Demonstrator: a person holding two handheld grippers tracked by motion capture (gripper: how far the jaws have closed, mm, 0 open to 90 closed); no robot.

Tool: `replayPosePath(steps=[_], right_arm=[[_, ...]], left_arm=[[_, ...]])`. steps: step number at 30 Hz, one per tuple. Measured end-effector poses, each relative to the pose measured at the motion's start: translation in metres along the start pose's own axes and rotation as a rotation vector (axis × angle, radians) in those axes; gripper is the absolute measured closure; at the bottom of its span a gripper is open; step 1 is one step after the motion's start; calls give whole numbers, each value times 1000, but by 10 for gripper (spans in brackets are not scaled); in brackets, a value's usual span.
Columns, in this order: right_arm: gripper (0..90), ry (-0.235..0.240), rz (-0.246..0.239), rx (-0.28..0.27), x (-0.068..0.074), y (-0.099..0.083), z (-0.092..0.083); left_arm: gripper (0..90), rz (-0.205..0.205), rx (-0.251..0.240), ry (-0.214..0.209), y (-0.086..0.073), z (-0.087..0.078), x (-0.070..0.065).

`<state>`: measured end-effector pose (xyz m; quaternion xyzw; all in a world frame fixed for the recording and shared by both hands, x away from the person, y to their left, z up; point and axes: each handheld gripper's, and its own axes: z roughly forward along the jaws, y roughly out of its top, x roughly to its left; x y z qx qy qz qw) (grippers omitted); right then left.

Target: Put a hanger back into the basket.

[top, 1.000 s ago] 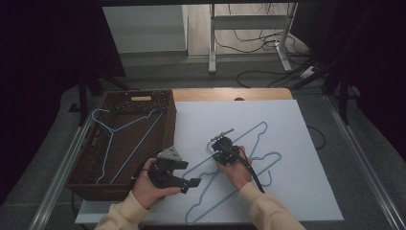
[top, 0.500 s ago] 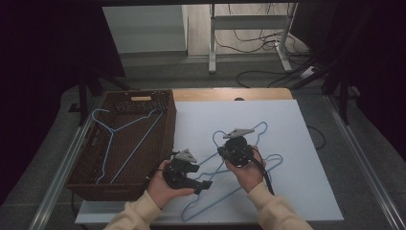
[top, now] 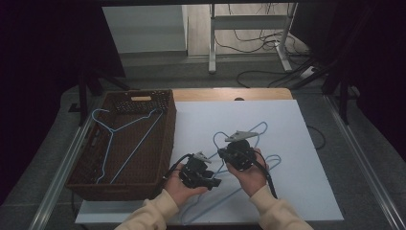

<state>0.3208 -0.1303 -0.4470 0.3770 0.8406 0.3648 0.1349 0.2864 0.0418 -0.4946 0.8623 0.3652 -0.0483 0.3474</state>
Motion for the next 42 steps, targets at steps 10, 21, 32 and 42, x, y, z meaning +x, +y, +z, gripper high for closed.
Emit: replayPosePath(steps=[10,21,32,42], right_arm=[[799,61,30,-32,-4,-2,-11],[372,97,56,-262,-49,-21,-63],[257,55,64,-338,-79,-45,-90],[247,15,109,-389,-98,-58,-105]], left_arm=[[857,-38,-17,-64,-1,-4,3],[860,-74,-120,-178,2,-27,-4],[860,-60,-195,-198,9,-58,-8],[859,-39,-312,-177,17,-111,-4]])
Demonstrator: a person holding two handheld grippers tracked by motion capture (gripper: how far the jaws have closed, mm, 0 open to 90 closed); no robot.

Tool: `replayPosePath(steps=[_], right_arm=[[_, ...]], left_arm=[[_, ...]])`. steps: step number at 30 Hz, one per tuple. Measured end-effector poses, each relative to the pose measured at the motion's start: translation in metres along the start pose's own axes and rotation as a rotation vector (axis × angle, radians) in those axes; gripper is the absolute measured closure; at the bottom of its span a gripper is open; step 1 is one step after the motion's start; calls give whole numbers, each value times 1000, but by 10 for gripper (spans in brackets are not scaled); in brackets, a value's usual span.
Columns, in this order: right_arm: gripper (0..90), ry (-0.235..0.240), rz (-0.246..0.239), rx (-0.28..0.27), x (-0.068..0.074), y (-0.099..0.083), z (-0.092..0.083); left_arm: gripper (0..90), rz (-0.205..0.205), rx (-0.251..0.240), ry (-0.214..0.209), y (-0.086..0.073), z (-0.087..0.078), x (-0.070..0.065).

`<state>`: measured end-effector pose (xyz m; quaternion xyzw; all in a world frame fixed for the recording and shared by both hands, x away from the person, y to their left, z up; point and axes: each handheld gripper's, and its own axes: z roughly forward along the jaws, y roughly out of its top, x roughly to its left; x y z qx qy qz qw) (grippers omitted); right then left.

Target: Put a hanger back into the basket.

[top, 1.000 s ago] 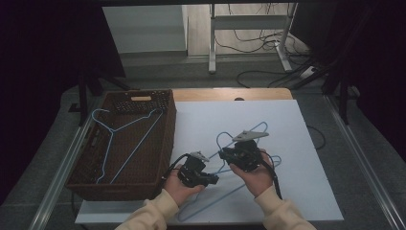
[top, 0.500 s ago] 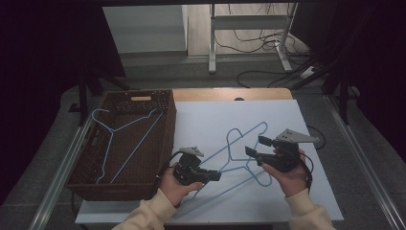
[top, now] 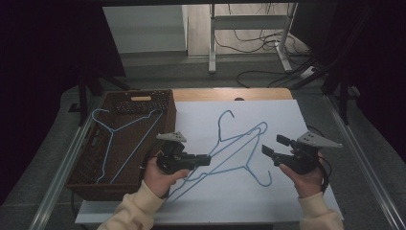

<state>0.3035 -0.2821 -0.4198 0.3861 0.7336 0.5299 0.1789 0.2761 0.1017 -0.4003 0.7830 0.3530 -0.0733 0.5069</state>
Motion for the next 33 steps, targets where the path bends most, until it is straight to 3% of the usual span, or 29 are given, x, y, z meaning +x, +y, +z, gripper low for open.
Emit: replayPosePath(steps=[10,22,33], right_arm=[[245,-19,7,65,-7,-10,9],[234,-20,2,115,-10,-16,15],[234,-31,-3,147,-12,-19,20]], left_arm=[[859,23,-80,16,7,-50,5],[860,22,-131,67,5,-103,24],[860,-16,-207,127,-5,-143,48]])
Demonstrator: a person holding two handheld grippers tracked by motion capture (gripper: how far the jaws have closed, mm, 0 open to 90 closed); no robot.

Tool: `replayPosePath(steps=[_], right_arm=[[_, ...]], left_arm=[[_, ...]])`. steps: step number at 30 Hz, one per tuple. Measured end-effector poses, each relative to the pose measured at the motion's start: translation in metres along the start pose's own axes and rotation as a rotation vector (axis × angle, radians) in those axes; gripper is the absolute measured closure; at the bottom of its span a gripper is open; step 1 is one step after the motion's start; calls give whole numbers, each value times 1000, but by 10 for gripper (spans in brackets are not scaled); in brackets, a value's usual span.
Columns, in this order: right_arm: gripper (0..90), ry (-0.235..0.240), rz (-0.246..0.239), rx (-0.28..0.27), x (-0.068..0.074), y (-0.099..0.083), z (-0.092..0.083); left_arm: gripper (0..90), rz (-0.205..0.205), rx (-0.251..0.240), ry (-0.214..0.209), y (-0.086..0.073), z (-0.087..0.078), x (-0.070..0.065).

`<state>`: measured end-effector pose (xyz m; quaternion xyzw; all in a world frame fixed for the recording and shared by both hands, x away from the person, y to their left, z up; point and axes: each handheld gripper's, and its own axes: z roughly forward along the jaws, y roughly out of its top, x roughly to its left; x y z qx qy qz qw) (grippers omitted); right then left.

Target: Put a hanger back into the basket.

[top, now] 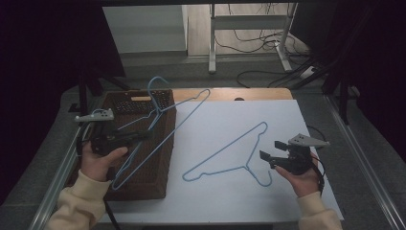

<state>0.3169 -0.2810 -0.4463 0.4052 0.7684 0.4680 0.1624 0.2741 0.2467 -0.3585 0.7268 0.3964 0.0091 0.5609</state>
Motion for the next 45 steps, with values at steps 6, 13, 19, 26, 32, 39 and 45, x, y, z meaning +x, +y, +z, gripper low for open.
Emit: replayPosePath(steps=[6,13,19,26,32,39,45], right_arm=[[233,-6,-8,13,0,-1,2],[234,-12,-16,21,0,-2,3],[234,-18,-16,20,0,-2,3],[234,-22,-23,23,0,-3,4],[234,-26,-25,25,0,-3,4],[235,-26,-29,29,0,-3,5],[235,-28,-27,29,-1,-3,5]], left_arm=[[860,-35,-32,37,-5,-15,17],[860,-74,-44,80,-9,-23,40],[860,-98,-60,107,-12,-32,59],[860,-131,-57,150,-19,-37,80],[860,-133,-36,169,-29,-34,90],[861,-148,15,195,-38,-26,102],[860,-164,53,218,-46,-17,109]])
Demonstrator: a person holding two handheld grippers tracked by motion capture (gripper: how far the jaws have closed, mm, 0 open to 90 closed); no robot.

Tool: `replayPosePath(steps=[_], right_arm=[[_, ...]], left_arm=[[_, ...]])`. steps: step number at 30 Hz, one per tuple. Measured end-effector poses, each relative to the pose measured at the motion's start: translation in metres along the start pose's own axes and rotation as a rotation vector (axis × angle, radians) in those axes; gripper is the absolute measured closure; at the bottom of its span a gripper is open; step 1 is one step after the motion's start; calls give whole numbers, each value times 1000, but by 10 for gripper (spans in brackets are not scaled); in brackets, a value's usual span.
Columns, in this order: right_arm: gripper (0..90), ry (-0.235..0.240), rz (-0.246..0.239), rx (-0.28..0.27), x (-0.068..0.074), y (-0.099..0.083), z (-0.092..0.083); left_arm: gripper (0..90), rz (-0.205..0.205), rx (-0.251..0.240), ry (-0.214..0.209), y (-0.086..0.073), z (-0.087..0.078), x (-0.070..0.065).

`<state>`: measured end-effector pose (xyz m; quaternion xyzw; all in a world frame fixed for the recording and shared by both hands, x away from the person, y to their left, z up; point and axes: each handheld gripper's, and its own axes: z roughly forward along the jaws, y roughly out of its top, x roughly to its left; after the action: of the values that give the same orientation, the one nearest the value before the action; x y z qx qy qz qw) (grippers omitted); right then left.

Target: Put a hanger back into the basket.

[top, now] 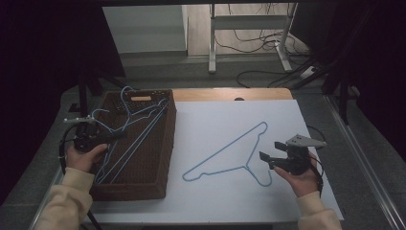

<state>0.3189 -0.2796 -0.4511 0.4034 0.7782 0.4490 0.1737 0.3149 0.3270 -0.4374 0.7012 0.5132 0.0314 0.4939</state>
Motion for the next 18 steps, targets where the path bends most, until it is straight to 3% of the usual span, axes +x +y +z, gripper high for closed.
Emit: replayPosePath(steps=[5,9,11,14,18], right_arm=[[235,-1,-1,-2,0,0,-1],[235,-2,-2,-3,0,0,-1],[235,-2,0,-4,-1,0,-1],[235,-2,-2,-2,-1,1,-1],[234,-2,-6,1,0,1,0]], left_arm=[[859,-10,12,49,-2,4,2],[844,-79,30,190,-8,2,12],[739,-78,-5,232,-9,-2,13],[590,-46,-53,232,-7,-8,6],[439,18,-76,205,-3,-12,-13]])
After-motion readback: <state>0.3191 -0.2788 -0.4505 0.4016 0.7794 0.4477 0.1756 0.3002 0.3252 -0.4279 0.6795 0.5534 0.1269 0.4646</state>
